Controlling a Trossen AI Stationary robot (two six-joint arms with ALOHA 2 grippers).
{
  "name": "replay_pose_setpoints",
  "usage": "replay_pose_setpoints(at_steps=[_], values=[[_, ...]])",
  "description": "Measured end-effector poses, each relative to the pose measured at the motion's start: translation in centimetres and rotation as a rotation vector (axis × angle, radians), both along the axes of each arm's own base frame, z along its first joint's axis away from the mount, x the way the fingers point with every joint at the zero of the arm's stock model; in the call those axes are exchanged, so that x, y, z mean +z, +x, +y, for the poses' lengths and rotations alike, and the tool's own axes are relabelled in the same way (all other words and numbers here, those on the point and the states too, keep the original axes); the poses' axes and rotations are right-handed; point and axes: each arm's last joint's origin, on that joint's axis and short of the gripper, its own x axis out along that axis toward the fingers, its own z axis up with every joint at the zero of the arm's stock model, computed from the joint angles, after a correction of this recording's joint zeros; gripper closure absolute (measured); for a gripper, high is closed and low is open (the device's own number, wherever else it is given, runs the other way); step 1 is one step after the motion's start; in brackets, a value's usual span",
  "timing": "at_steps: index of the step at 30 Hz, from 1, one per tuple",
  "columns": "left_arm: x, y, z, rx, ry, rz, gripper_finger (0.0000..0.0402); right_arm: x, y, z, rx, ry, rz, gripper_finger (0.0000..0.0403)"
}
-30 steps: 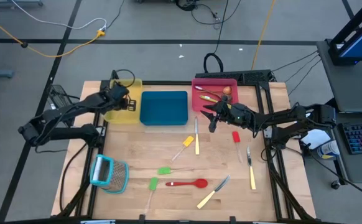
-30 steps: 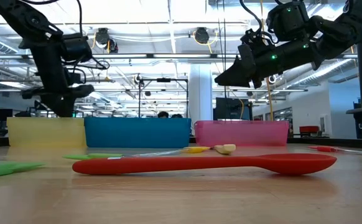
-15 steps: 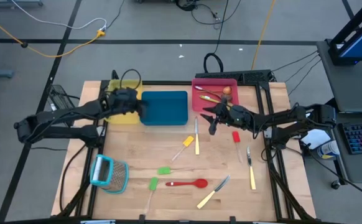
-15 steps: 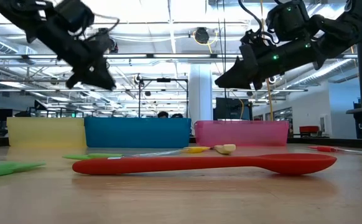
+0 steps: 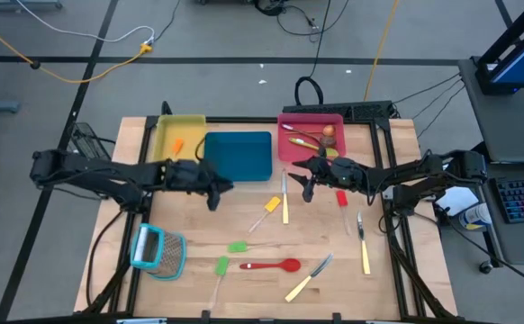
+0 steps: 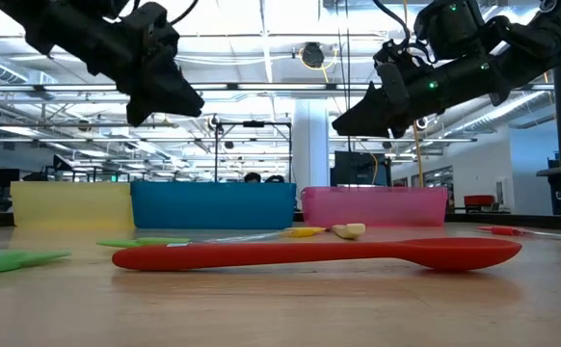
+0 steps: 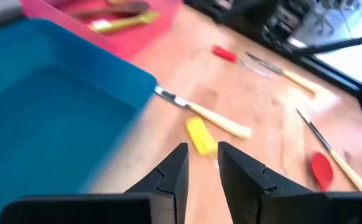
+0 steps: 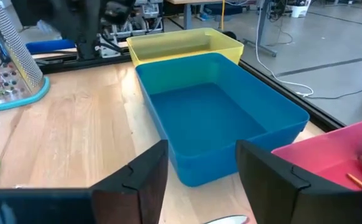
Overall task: Pick & Place Kitchen Items
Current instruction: Put the red spatula into the yellow bin
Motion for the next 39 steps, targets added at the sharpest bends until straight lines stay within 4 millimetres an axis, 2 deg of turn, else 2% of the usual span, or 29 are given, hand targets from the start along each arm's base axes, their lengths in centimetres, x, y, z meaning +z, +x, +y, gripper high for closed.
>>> replay_pose_setpoints(at_steps=[7, 17, 23, 30, 34, 39], values=[[-1.9, 1.2, -2.1, -0.079, -0.018, 0.076, 0.0314, 0.0, 0.0, 0.0, -0.003, 0.005, -0.002, 0.0228], [-3.1, 1.7, -2.4, -0.078, 0.026, 0.132, 0.0314, -1.1, -0.9, 0.1, -0.034, 0.096, 0.139, 0.0232], [-3.0, 1.7, -2.4, -0.096, 0.053, 0.127, 0.0314, -0.5, -3.3, 0.5, -0.089, 0.231, 0.255, 0.0236], [-2.8, 1.8, -2.3, -0.092, 0.105, 0.111, 0.0314, 0.0, -7.7, 1.1, -0.207, 0.418, 0.418, 0.0236], [-2.8, 1.8, -2.2, -0.087, 0.128, 0.111, 0.0314, -0.3, -9.5, 1.3, -0.338, 0.527, 0.486, 0.0236], [-2.8, 1.9, -2.2, -0.097, 0.146, 0.113, 0.0314, -1.6, -10.7, 1.4, -0.462, 0.614, 0.528, 0.0237]])
